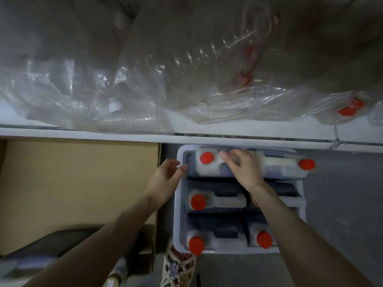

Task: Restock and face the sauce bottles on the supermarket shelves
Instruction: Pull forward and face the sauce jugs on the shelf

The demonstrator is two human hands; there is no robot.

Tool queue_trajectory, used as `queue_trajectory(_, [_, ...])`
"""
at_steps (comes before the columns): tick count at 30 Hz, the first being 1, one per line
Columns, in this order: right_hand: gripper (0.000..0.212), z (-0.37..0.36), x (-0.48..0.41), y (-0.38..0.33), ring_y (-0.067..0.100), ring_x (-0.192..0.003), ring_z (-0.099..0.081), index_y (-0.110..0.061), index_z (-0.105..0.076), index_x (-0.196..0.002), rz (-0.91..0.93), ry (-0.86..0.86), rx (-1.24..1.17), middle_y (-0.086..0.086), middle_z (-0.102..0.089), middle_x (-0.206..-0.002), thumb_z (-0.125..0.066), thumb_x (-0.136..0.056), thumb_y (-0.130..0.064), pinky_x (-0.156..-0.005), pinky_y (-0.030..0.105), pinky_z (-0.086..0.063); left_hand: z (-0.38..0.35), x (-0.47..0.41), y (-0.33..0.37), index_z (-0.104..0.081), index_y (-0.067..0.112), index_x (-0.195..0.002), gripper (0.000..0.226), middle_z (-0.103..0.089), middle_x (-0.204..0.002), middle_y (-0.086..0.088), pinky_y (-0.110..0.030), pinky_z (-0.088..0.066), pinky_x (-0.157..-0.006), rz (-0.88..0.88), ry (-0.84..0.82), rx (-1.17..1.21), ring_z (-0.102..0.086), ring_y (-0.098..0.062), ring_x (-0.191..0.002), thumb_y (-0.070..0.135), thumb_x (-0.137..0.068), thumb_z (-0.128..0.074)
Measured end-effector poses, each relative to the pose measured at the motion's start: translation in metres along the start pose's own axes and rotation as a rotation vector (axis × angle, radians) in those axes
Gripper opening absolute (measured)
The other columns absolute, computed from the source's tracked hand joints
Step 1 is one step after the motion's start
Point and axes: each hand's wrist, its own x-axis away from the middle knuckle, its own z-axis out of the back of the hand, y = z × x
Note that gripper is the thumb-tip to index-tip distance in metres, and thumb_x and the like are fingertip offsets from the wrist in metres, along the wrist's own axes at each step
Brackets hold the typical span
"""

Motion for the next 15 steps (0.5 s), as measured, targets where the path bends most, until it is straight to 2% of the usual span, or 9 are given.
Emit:
queue_trajectory(1, [0.051, 0.000, -0.002, -0.001, 0.011, -0.056, -0.046, -0.018, -0.050, -0.052, -0.018, -0.017, -0.022, -0.006, -0.049, -0.050, -0.058, -0.087, -0.055, -0.063, 0.031, -0.032, -0.001, -0.001, -0.003, -0.058, 0.019, -0.116, 0.037, -0.063, -0.099, 0.009, -0.018, -0.045, -0.071, -0.004, -0.005, -0.002, -0.059, -0.002, -0.091, 0.047, -0.092, -0.054])
queue_trajectory(3, [0.057, 0.001, -0.004, -0.005, 0.012, -0.052, -0.037, -0.016, -0.037, -0.050, -0.090, -0.093, -0.041, -0.006, -0.035, -0.047, -0.059, -0.088, -0.052, -0.059, 0.030, -0.028, 0.000, 0.001, -0.008, -0.056, 0.019, -0.119, 0.040, -0.062, -0.102, 0.009, -0.017, -0.044, -0.070, -0.005, -0.025, -0.003, -0.058, -0.003, -0.093, 0.048, -0.092, -0.052])
queue_trajectory(6, [0.058, 0.001, 0.004, -0.012, 0.016, -0.052, -0.035, -0.011, -0.035, -0.053, -0.117, -0.161, -0.013, 0.001, -0.032, -0.049, -0.056, -0.088, -0.053, -0.050, 0.025, -0.026, 0.005, 0.008, -0.010, -0.056, 0.019, -0.119, 0.040, -0.062, -0.104, 0.007, -0.019, -0.045, -0.071, -0.006, -0.055, -0.008, -0.059, -0.005, -0.095, 0.049, -0.092, -0.052])
queue_trajectory(11, [0.059, 0.019, 0.020, -0.045, 0.015, -0.051, -0.030, -0.016, -0.030, -0.052, -0.074, -0.211, 0.008, -0.001, -0.027, -0.049, -0.057, -0.085, -0.057, -0.050, 0.027, -0.024, 0.022, 0.034, 0.006, -0.058, 0.020, -0.111, 0.031, -0.064, -0.098, 0.006, -0.026, -0.049, -0.075, -0.029, -0.043, 0.006, -0.061, -0.010, -0.093, 0.045, -0.092, -0.054])
queue_trajectory(15, [0.057, 0.058, 0.044, -0.088, 0.013, -0.050, -0.028, -0.011, -0.040, -0.055, -0.033, -0.196, 0.005, 0.002, -0.030, -0.052, -0.058, -0.085, -0.056, -0.049, 0.022, -0.028, 0.040, 0.068, 0.029, -0.058, 0.021, -0.107, 0.027, -0.063, -0.095, 0.004, -0.024, -0.047, -0.069, -0.026, -0.025, 0.089, -0.062, -0.012, -0.090, 0.043, -0.092, -0.054])
